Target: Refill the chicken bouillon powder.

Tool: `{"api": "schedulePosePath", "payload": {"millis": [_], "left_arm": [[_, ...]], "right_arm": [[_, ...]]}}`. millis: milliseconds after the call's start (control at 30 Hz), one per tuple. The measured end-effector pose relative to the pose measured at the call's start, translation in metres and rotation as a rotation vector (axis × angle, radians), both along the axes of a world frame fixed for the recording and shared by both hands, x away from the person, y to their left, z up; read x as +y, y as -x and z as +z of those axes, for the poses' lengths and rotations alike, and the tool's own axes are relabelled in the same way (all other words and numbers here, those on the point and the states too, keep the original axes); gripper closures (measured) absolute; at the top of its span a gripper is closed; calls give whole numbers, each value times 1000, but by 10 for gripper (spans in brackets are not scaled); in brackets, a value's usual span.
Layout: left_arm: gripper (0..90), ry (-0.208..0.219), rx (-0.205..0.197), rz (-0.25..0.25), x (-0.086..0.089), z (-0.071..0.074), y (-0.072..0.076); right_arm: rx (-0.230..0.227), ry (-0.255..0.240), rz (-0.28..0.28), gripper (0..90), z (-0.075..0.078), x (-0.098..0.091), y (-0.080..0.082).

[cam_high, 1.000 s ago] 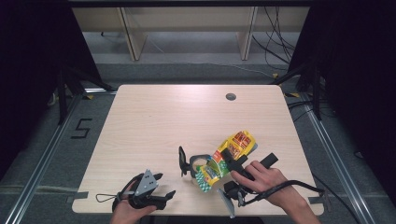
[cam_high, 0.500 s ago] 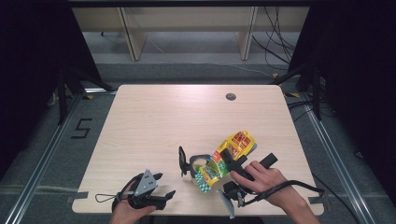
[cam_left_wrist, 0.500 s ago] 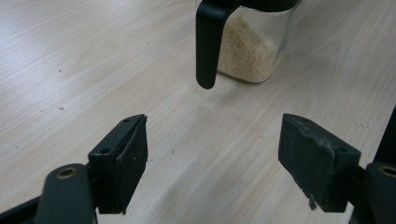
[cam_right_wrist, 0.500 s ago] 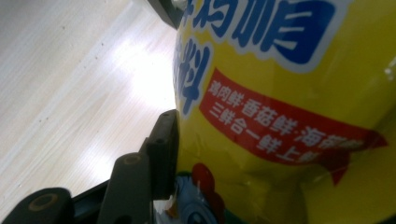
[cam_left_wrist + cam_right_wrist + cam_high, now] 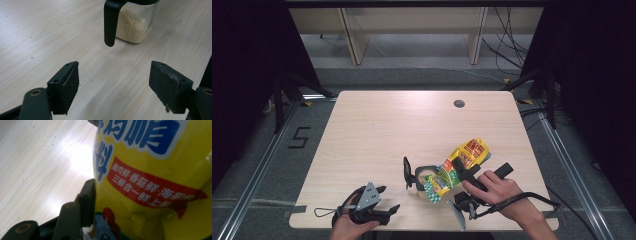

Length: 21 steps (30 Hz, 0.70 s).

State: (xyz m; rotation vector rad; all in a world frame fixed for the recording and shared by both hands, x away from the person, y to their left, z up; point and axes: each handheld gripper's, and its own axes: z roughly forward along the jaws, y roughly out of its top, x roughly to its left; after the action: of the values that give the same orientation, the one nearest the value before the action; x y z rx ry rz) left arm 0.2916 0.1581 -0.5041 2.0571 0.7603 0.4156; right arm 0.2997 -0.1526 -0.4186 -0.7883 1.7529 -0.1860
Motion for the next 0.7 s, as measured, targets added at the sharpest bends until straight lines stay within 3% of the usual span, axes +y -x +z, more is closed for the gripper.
{"api": "schedulePosePath", "payload": {"millis": [33, 100, 200, 267, 400, 433, 467, 567, 633, 700], "left_arm": [[237, 6, 4, 3, 0, 0, 0], [237, -22, -8, -14, 1, 1, 0], [237, 1, 0, 2, 0, 0, 0], [237, -16, -9, -8, 1, 0, 0], [237, -8, 0, -2, 0, 0, 0], [237, -12, -3, -5, 0, 0, 1], [237, -34, -14, -19, 2, 1, 0], [237, -11, -3, -2, 1, 0, 0], [237, -21, -11, -10, 1, 0, 0], [237, -17, -9, -10, 1, 1, 0]], "right_arm": [[5, 1, -6, 537, 0, 0, 0], [-2, -11, -13, 537, -1, -1, 1], [-2, -18, -13, 537, 0, -1, 1], [-3, -19, -17, 537, 0, -2, 1], [-3, -3, -4, 537, 1, -1, 0], [-3, -17, -16, 537, 0, -1, 1], [-1, 6, -6, 537, 1, -1, 0], [-1, -9, -11, 537, -1, -1, 1], [-3, 10, -3, 537, -2, 1, 0], [8, -11, -13, 537, -4, 1, 2]]}}
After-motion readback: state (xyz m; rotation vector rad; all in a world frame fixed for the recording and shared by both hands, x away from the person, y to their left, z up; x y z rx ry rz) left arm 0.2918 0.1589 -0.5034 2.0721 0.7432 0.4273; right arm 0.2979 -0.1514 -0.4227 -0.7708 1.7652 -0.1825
